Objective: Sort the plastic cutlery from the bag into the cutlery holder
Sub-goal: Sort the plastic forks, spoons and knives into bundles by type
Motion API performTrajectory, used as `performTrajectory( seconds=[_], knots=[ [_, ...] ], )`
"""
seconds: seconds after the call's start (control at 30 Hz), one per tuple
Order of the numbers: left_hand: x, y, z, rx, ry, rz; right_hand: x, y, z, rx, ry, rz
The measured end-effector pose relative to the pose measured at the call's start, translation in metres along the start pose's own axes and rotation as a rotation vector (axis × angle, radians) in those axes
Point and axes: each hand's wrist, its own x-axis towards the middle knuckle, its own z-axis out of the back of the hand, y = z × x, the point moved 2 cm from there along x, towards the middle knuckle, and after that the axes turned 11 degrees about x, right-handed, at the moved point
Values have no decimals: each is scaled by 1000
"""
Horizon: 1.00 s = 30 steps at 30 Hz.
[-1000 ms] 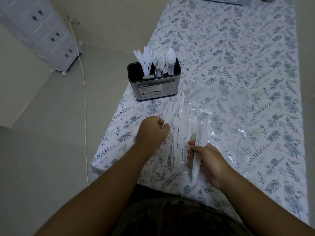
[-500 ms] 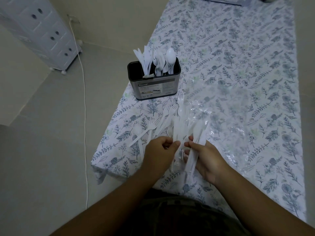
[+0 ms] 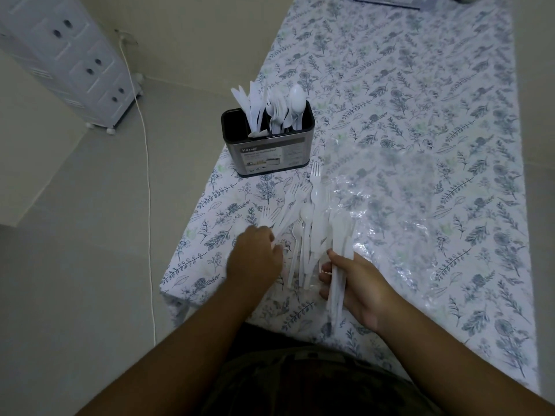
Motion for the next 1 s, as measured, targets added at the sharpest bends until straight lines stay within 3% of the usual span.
performTrajectory(
  seconds=[0.13,0.3,0.4,0.53,0.7,0.83,0.93,1.0],
  knots=[
    [12,13,-11,150,66,104,-2,-1,3,-60,-3,7],
    [12,3,-14,201,31,68,1,0,5,-5,-46,-2],
    [1,0,-14,17,59,62,-1,1,4,96,-4,-89],
    [-26,-12,-10,-314,151,90,1,1,5,109,-5,-59],
    [-50,-38,-14,-480,285,-41,1,-2,-3,113,51,-29],
    [-43,-47,-16,-372,261,-262,2,-1,-2,30,-24,74],
    [-24,-44,-18,-147,104,-355,7,3,7,29,-100,118],
    [-11,-39,-22,28,101,-391,9,5,11,7,-113,128]
  ],
)
